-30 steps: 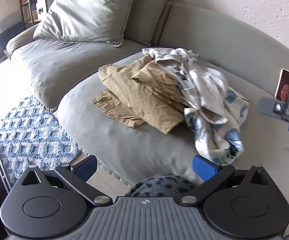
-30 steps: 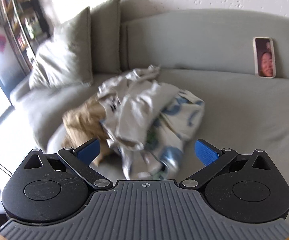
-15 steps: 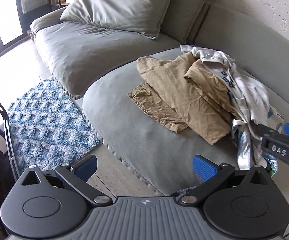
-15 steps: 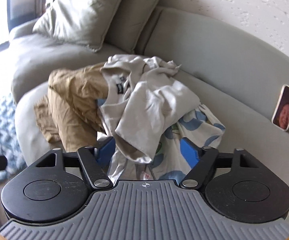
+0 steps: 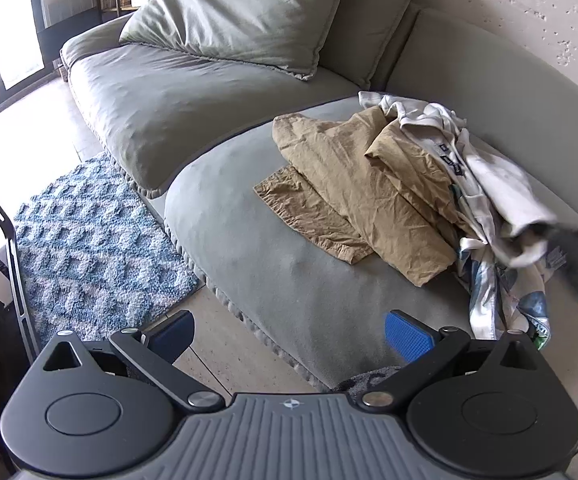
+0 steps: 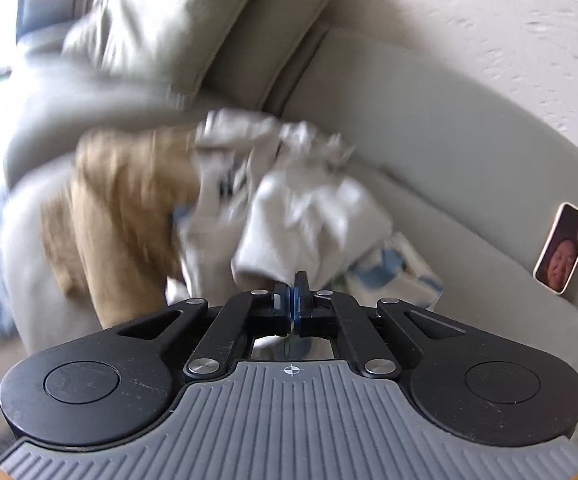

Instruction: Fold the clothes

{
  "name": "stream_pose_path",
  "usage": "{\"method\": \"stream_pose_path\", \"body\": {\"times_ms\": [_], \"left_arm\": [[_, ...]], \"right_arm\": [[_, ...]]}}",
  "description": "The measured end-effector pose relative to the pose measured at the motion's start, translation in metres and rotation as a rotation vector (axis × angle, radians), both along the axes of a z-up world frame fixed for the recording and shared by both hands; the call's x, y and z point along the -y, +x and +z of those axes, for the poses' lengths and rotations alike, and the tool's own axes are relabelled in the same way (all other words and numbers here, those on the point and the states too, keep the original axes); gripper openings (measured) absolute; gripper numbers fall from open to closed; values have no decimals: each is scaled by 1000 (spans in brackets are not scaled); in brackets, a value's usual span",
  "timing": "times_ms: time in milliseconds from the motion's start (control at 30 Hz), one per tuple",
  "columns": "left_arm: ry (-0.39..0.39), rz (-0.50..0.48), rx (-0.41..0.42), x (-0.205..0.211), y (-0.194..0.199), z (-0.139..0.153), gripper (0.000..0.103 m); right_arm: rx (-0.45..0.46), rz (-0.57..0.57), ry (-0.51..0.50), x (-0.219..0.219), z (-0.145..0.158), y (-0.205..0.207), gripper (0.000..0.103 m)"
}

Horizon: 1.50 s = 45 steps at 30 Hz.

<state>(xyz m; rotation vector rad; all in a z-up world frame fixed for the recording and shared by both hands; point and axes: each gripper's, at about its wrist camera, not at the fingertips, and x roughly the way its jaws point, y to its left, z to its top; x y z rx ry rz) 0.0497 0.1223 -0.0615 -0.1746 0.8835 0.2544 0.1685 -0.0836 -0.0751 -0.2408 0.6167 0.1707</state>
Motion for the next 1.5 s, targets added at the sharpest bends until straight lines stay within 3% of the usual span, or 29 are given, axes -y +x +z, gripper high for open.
{"method": "stream_pose_path", "body": {"times_ms": [133, 267, 400, 467, 500, 567, 633, 733, 867, 1033, 1133, 1367, 1500], "left_arm": [[4, -20, 19, 11, -5, 9, 102], [12, -69, 56, 29, -13, 20, 102], [-13, -122, 84, 49, -16, 28, 102], [-34, -145, 80, 62, -14, 27, 102], [-34, -163, 73, 70, -13, 26, 102], [-8, -201, 65, 87, -12, 24, 102], [32, -238, 61, 102, -14, 22, 102], [99, -286, 53, 113, -19, 19, 102], [114, -229, 37, 97, -16, 12, 102], [103, -133, -2, 70, -3, -3, 102], [93, -112, -28, 60, 4, -11, 102], [85, -119, -20, 52, 26, -19, 102], [73, -122, -14, 52, 34, -22, 102]], "right_arm": [[125, -83, 189, 44, 57, -23, 0], [228, -195, 408, 120, 114, -60, 0], [436, -324, 423, 198, 164, -132, 0], [403, -377, 427, 230, 170, -151, 0], [373, -399, 441, 246, 172, -159, 5], [234, -406, 563, 268, 151, -161, 14], [116, -399, 654, 273, 121, -158, 16], [-35, -350, 705, 250, 71, -138, 32], [-180, -278, 773, 208, 24, -104, 34], [-263, -228, 825, 160, -8, -63, 47], [-326, -237, 939, 141, -28, -36, 49], [-445, -426, 1213, 121, -90, 9, 50], [-446, -517, 1311, 117, -113, 23, 50]]}}
